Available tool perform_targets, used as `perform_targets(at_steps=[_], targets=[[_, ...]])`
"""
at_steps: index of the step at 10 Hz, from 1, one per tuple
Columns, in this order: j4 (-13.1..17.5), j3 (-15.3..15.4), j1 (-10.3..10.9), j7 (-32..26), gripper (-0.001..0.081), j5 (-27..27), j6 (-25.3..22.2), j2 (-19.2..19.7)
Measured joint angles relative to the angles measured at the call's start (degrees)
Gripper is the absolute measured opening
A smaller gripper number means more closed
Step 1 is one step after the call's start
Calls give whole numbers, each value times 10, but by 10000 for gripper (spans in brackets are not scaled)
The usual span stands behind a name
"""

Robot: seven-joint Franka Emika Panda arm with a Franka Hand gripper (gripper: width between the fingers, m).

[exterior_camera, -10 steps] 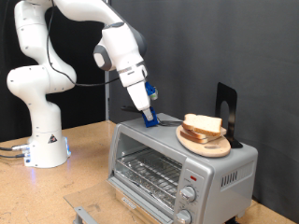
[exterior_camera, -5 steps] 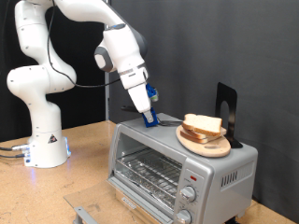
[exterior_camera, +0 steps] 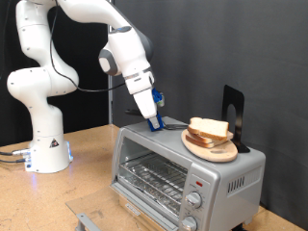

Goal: Make a piece of toast with the oven

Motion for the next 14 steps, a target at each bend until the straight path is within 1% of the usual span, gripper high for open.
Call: perform_targets(at_steps=[2,3,4,8,12,14], targets=[[2,0,0,0,548,0,-1,0],[3,0,0,1,548,-1,-2,0],[3,0,-2,4,490,-3,-3,1],[7,0,-8,12,490,-15,-18,1],[9,0,-8,17,494,-19,-23,1],[9,1,-12,28,494,-33,-26,2]])
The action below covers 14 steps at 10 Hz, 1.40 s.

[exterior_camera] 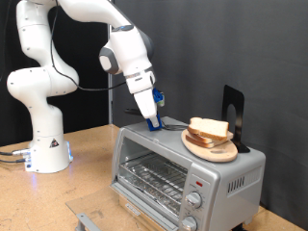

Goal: Make a piece of toast with the oven

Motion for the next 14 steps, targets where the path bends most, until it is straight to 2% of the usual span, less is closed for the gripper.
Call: perform_targets(at_steps=[1,2,7,14], targets=[[0,0,-1,3,693,-6,0,1],[0,0,-2,3,785,-9,0,1],[0,11,-14,29,808,-48,12,4],[0,21,-22,37,808,-64,10,9]])
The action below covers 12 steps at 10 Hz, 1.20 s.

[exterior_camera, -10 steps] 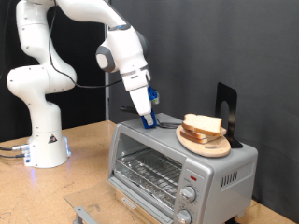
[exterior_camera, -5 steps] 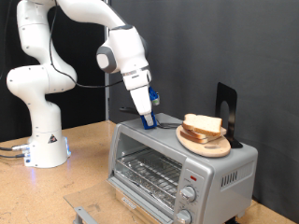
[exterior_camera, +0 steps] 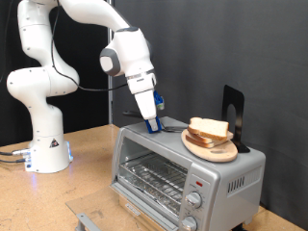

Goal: Make a piece of toast with the oven

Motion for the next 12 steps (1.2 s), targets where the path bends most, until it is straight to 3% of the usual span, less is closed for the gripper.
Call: perform_targets(at_steps=[10,11,12], targets=[[1,0,1,-1,808,0,-15,-2],[2,0,1,-1,713,0,-17,-2],[2,0,1,-1,713,0,-21,-2]])
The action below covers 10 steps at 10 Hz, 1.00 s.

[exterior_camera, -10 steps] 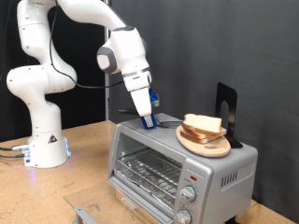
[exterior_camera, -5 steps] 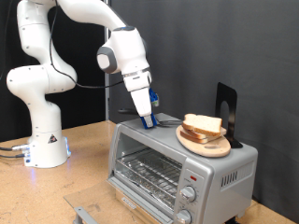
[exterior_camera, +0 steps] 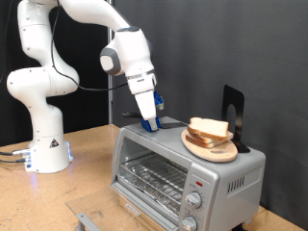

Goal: Make a piece of toast with the oven

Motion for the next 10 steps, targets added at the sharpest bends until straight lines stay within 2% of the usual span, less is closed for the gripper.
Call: perform_targets(at_steps=[1,2,3,8,10], targets=[[2,0,0,0,531,0,-2,-1],[4,0,0,0,531,0,-7,-1],[6,0,0,0,407,0,-12,-1],[8,1,-3,11,407,-1,-16,0],[20,5,-19,48,407,-23,-16,12]])
